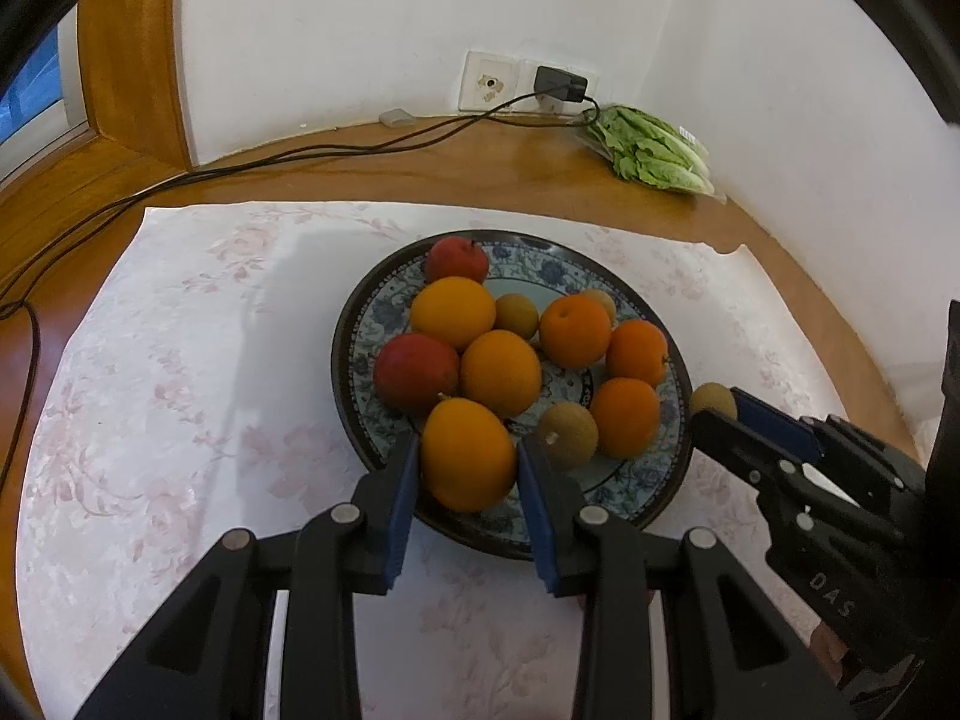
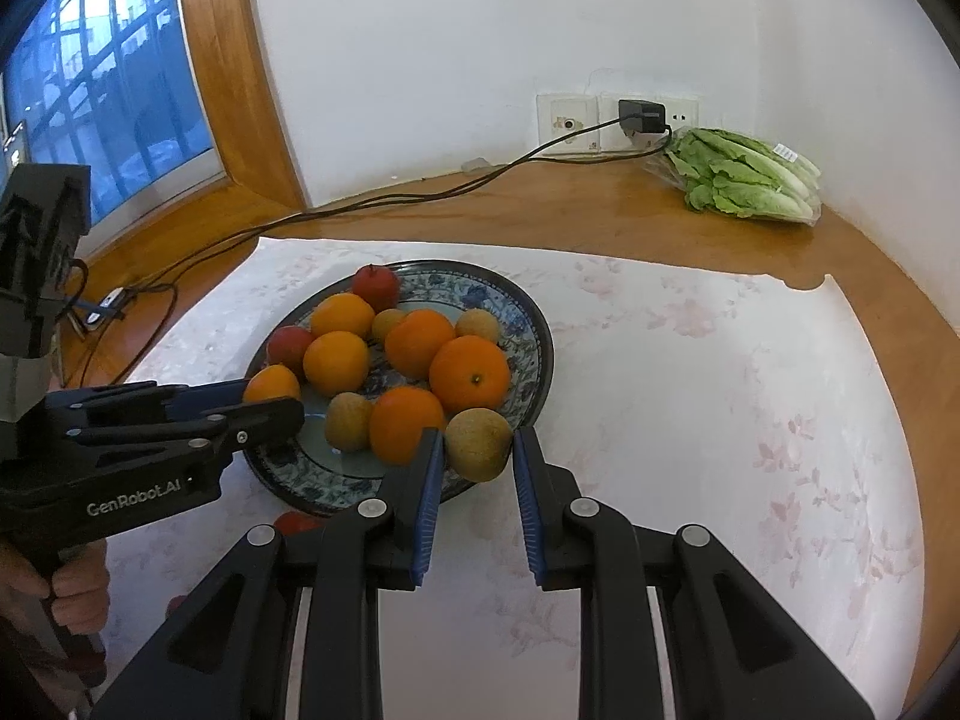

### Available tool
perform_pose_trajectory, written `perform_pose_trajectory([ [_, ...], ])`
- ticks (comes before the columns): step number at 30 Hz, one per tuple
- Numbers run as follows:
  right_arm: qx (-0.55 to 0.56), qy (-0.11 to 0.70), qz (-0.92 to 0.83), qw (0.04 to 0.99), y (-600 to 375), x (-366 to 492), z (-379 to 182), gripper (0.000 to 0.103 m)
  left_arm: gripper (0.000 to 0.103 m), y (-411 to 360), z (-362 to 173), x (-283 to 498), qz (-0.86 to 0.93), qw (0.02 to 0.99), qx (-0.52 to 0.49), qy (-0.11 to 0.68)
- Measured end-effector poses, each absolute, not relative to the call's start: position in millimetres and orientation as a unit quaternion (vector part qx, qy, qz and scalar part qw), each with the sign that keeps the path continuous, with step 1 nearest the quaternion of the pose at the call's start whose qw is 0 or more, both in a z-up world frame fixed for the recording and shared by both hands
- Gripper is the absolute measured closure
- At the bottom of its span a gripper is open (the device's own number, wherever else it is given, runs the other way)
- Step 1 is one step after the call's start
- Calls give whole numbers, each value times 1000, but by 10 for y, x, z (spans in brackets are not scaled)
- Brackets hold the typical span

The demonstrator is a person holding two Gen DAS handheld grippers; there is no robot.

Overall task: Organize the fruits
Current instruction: 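Carry the orange and the yellow pear over the plate with both tools, then open both tools to release the orange and pear on the plate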

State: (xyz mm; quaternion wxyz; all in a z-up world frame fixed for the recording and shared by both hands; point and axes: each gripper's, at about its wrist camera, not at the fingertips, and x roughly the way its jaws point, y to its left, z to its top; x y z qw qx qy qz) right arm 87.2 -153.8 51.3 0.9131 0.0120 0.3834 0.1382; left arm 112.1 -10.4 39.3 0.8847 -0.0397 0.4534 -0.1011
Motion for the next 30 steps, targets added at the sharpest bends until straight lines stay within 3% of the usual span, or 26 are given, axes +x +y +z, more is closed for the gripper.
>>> perform_pose_trajectory([
  [19, 14, 385, 138, 913, -1526, 922, 445, 78, 69, -99, 389, 1127, -101, 885, -41, 453],
  [23, 18, 379, 139, 915, -1526, 912, 465, 69, 68, -104, 389, 1127, -105, 883, -45, 454],
  [30, 22, 376, 139, 916, -1528, 851, 514, 68, 63, -85, 441, 1067, -108, 884, -52, 452],
])
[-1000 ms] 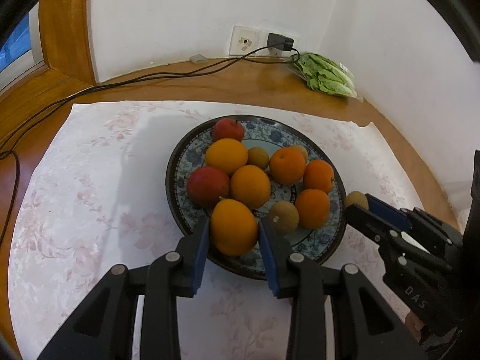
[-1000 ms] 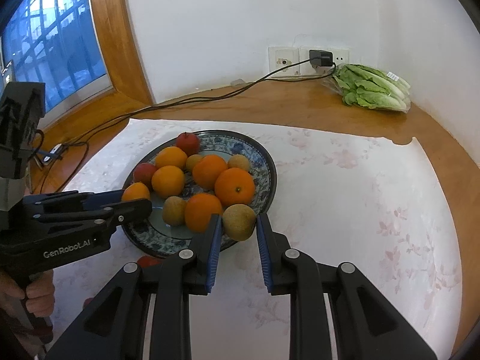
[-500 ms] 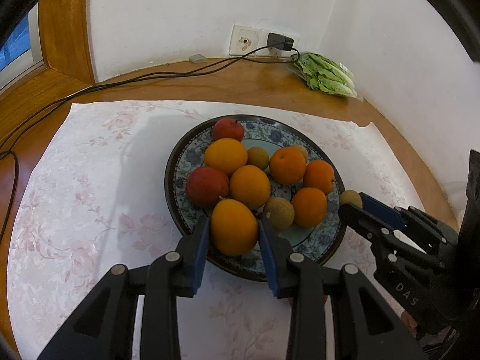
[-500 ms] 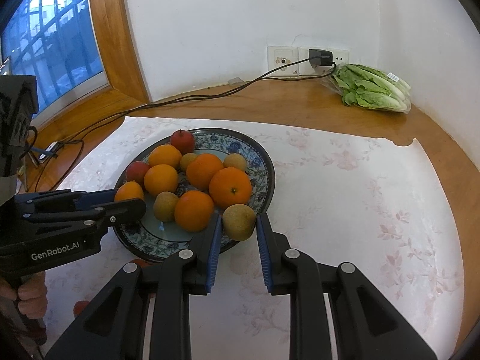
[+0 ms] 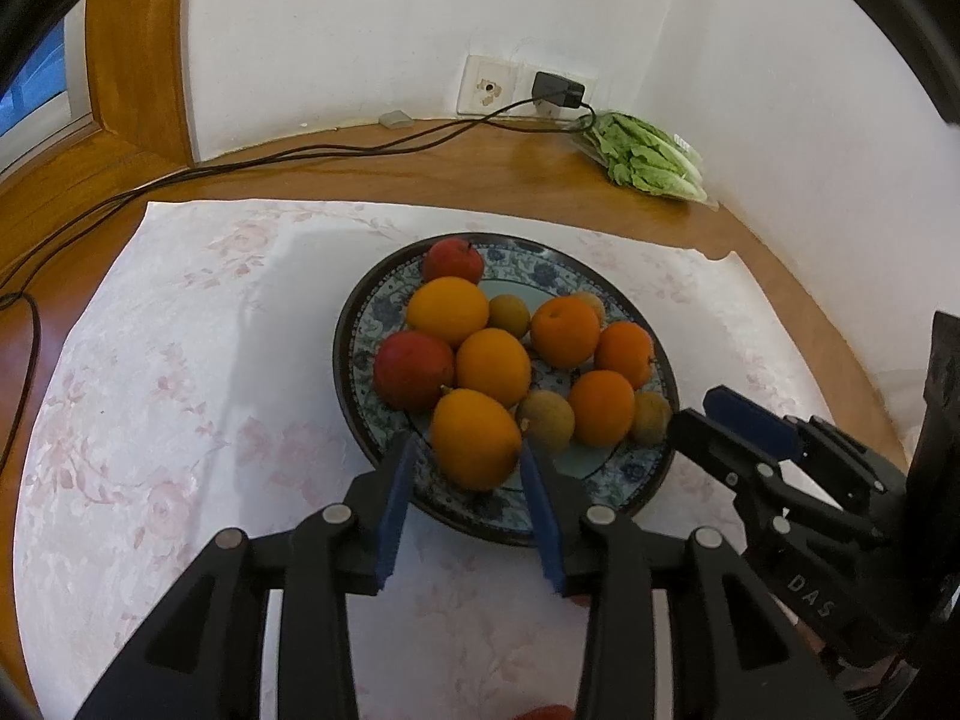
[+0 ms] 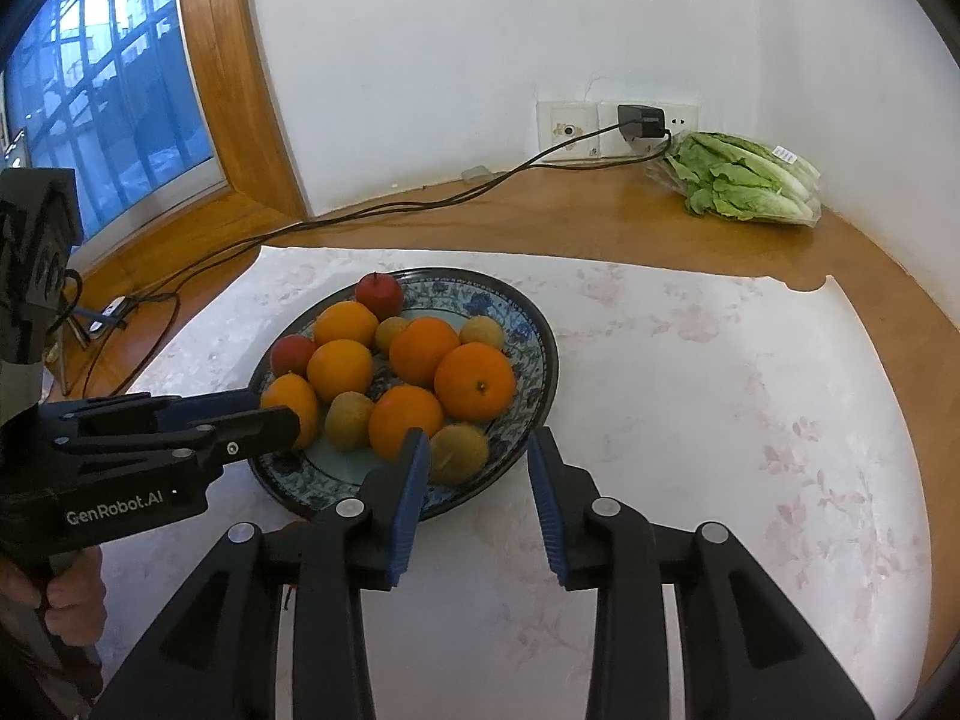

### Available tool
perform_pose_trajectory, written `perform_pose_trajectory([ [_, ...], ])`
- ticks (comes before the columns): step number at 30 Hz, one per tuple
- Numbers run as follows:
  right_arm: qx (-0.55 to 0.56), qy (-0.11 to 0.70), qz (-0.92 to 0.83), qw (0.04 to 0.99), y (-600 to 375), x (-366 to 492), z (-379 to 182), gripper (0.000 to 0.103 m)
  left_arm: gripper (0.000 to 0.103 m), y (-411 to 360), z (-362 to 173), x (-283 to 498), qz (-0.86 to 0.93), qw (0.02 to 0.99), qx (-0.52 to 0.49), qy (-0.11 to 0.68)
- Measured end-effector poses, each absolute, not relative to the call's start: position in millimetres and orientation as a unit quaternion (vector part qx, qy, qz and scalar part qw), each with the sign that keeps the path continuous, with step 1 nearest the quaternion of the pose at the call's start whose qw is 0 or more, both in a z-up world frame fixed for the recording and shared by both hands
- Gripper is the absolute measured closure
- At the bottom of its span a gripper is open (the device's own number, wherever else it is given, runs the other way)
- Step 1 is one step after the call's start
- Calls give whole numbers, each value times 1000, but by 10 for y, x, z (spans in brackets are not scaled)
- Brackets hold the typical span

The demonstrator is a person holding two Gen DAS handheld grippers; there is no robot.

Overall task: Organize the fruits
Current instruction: 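Open both tools to release the orange and pear on the plate, then withdraw both open tools toward the two red apples on the cloth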

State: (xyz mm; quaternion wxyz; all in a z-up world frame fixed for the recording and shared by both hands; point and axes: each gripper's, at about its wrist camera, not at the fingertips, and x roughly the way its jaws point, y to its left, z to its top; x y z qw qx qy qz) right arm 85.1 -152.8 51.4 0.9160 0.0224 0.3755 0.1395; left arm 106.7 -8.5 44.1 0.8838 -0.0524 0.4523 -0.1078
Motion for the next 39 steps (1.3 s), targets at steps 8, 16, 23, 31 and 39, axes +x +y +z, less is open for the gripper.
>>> perform_pose_trajectory([
  [8, 22, 375, 151, 915, -1474, 696, 580, 67, 57, -58, 516, 937, -112, 884, -54, 450],
  [16, 27, 372, 155, 915, -1463, 503, 648, 59, 55, -30, 600, 756, -117, 883, -59, 450],
  [23, 38, 380, 156, 911, -1481, 376, 649, 59, 55, -52, 622, 602, -122, 881, -56, 454],
  [31, 41, 385, 156, 909, -1494, 210, 642, 59, 55, -57, 603, 432, -130, 875, -58, 463],
  [39, 52, 394, 151, 905, -1546, 126, 584, 59, 55, -81, 544, 272, -138, 867, -58, 475],
])
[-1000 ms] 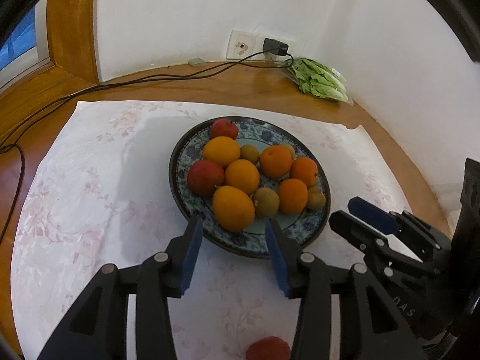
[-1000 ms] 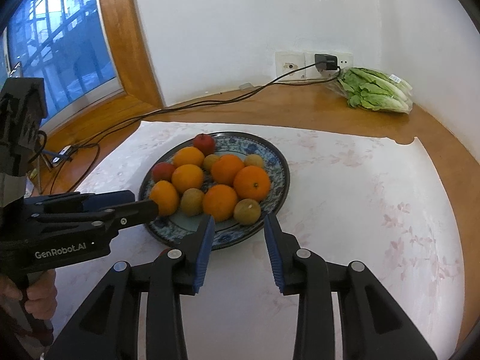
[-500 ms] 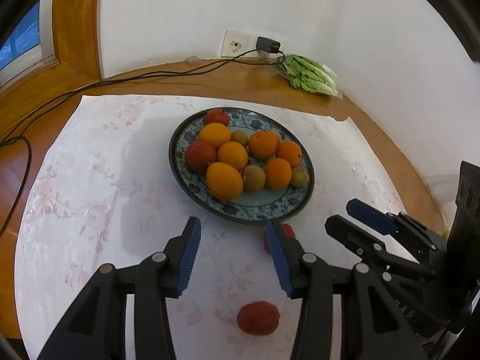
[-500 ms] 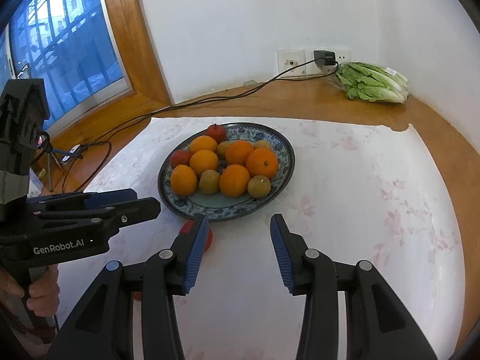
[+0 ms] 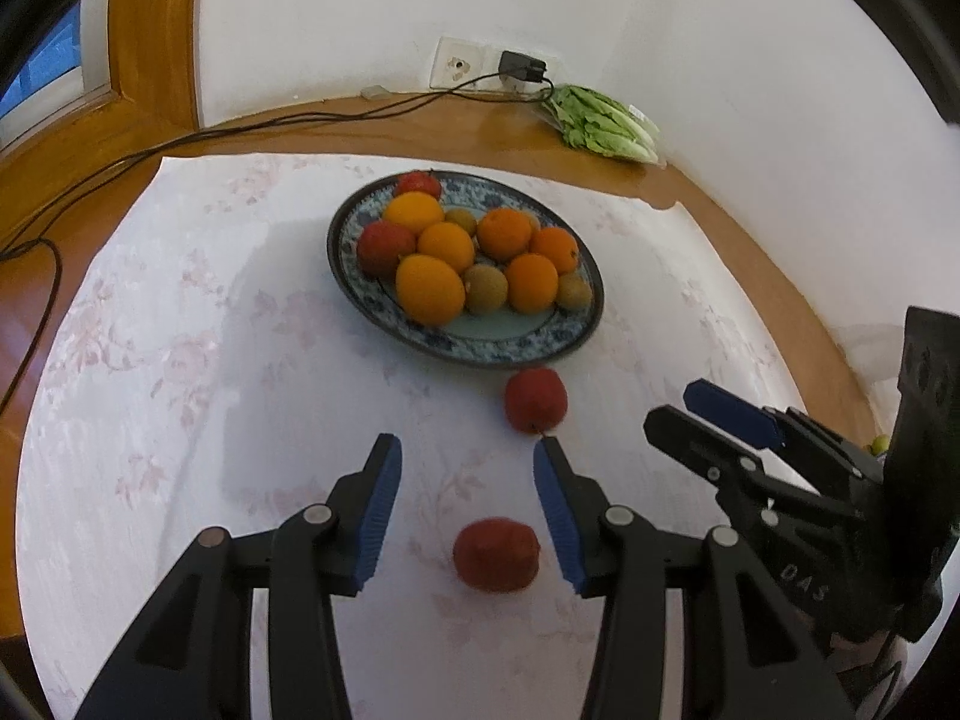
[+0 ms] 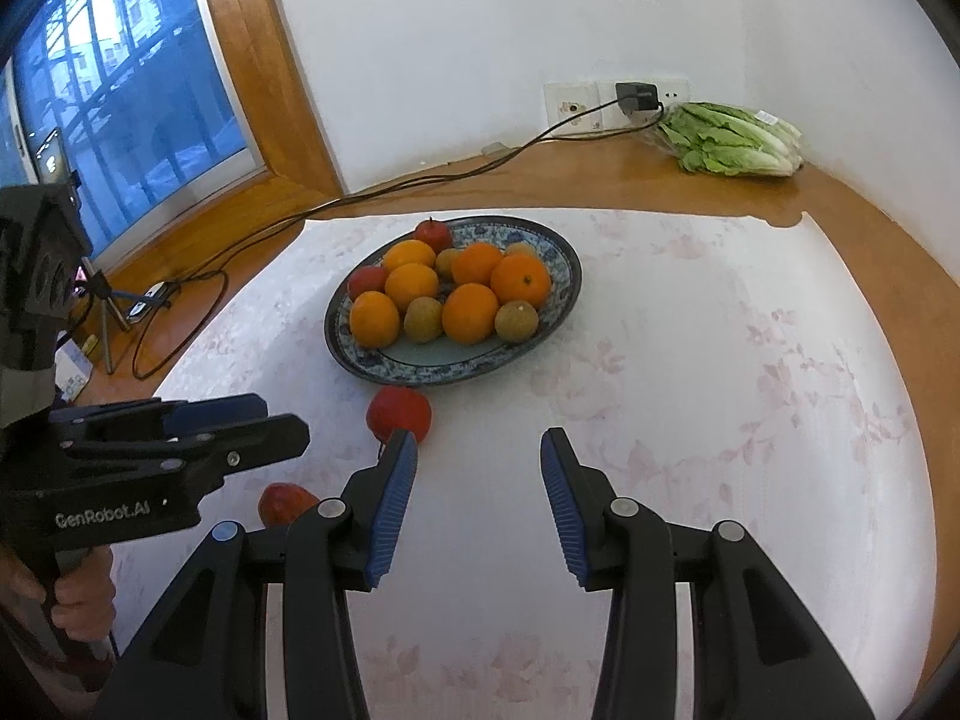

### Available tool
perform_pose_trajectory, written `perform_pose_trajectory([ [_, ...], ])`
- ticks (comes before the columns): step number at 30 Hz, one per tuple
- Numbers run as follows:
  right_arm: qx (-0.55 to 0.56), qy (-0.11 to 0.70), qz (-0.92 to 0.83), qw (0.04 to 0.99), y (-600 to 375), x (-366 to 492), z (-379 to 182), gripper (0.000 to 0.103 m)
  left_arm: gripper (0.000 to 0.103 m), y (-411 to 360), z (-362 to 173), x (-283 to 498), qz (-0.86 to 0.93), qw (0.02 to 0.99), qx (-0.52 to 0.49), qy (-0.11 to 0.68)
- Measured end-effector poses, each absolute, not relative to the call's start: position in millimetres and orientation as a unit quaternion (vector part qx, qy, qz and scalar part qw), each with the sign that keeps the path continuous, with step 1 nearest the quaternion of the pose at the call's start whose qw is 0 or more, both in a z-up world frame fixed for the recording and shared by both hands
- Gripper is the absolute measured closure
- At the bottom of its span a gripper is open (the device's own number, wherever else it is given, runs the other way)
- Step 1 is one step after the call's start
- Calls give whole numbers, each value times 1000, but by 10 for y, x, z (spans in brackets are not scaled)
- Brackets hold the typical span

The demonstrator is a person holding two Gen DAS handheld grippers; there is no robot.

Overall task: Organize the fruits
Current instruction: 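Withdraw both open tools toward the two red apples on the cloth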

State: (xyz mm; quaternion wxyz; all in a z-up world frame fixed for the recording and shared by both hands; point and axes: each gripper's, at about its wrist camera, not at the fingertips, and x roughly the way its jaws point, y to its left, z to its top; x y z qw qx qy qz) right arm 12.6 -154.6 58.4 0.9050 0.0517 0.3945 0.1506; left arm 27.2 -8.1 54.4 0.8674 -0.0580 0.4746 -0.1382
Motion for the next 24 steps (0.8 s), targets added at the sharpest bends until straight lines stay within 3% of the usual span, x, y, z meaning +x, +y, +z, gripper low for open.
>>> perform_pose_trajectory([
  [24, 67, 399, 141, 904, -1640, 32, 550, 59, 54, -188, 339, 96, -149, 850, -48, 504],
])
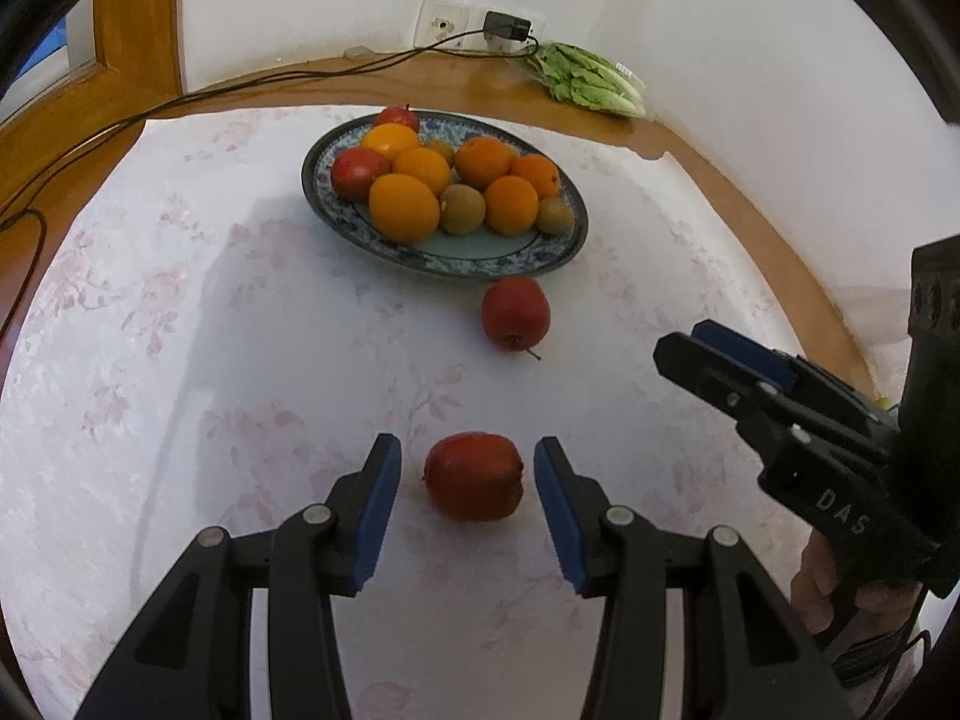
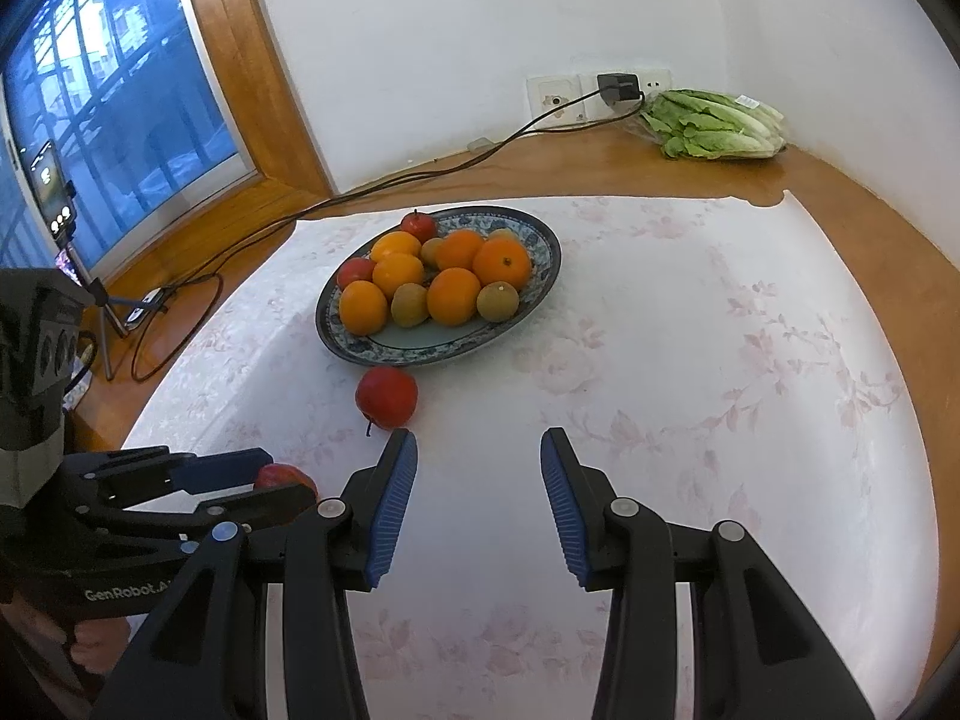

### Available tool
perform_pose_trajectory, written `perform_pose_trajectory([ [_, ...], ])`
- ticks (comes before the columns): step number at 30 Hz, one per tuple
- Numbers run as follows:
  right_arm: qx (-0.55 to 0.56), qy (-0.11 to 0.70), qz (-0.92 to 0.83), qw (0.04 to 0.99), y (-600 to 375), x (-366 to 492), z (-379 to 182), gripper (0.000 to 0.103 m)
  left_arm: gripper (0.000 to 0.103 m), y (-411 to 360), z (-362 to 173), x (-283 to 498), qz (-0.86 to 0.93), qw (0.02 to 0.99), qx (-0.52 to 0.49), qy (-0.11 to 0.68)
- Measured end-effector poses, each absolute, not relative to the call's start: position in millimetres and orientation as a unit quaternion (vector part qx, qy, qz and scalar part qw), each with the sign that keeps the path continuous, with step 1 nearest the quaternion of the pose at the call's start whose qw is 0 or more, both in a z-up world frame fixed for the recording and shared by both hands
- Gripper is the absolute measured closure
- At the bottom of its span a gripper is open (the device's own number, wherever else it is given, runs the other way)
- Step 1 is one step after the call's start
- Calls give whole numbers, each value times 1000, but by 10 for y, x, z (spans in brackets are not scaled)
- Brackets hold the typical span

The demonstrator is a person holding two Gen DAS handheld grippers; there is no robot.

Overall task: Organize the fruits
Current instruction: 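Withdraw both open tools toward the two red apples on the cloth, then close the left tool on a red apple while the right tool grasps the other red apple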

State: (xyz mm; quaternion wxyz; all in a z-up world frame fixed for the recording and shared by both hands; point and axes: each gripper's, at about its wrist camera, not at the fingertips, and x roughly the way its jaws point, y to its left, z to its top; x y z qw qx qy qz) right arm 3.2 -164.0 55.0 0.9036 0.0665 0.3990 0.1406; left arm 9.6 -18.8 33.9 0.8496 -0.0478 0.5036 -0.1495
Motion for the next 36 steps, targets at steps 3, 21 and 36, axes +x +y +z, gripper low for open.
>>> perform_pose_trajectory([
  [3, 68, 400, 140, 903, -1645, 35, 544, 59, 55, -200, 325, 101, -150, 850, -45, 503],
  [21, 61, 402, 145, 902, -1580, 55, 554, 59, 68, -46, 444, 184, -132, 867, -46, 479],
  [36, 43, 421, 164, 891, -1309, 240, 535, 59, 68, 202, 362, 412, -85, 873, -60, 477],
])
